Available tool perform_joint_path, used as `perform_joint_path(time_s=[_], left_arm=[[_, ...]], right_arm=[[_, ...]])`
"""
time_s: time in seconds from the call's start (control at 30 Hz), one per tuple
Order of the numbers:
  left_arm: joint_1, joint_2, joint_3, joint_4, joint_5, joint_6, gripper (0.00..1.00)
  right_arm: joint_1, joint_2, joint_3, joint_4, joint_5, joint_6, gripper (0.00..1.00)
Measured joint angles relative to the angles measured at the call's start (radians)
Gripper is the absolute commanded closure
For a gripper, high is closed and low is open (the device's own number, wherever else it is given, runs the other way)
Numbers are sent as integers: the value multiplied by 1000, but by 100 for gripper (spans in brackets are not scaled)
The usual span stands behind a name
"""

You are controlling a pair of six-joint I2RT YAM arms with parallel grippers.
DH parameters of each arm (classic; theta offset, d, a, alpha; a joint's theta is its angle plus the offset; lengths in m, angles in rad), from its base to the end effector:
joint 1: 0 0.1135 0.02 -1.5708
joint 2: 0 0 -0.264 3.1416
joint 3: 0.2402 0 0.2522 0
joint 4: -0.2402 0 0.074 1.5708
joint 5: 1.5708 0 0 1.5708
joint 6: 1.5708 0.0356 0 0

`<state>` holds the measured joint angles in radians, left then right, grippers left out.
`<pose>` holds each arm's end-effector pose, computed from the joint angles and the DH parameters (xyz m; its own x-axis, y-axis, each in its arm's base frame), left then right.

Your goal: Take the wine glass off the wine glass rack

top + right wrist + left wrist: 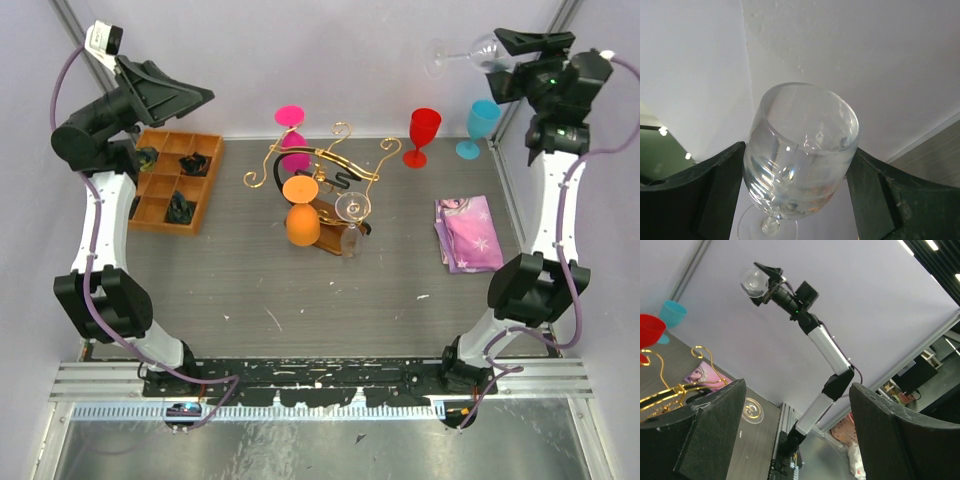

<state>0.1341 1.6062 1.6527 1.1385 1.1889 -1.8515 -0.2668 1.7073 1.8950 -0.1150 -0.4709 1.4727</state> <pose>0.3058 0.0079 0.5295 -0.5390 -0.4341 -0.7219 0.8002 0.0038 -0.5997 0.3813 -0.0875 0.4874 -0.1937 0.9723 -0.1305 -0.0895 0.1149 0.9893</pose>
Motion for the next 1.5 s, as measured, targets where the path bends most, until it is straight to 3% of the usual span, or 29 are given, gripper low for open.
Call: perform_joint_path(time_s=[0.37,0.7,0.9,1.07,1.27,1.5], left_arm=[[16,-125,-136,-225,28,171,10],[16,-150,-180,-291,28,228,9],[16,-150,-187,-303,25,229,9],[16,-149,-188,-303,20,227,9],[16,-149,-194,-291,13,224,9],[16,-138,-203,-282,13,225,8]], right_arm=[[-56,-39,-5,-275,78,-533,47],[-56,-60,-201,-291,279,-821,47],[-35,-67,-304,-236,389,-951,47],[55,-67,-342,-147,535,-1086,47],[171,-64,-471,112,727,-1247,50],[187,47,-558,367,904,-1382,51]])
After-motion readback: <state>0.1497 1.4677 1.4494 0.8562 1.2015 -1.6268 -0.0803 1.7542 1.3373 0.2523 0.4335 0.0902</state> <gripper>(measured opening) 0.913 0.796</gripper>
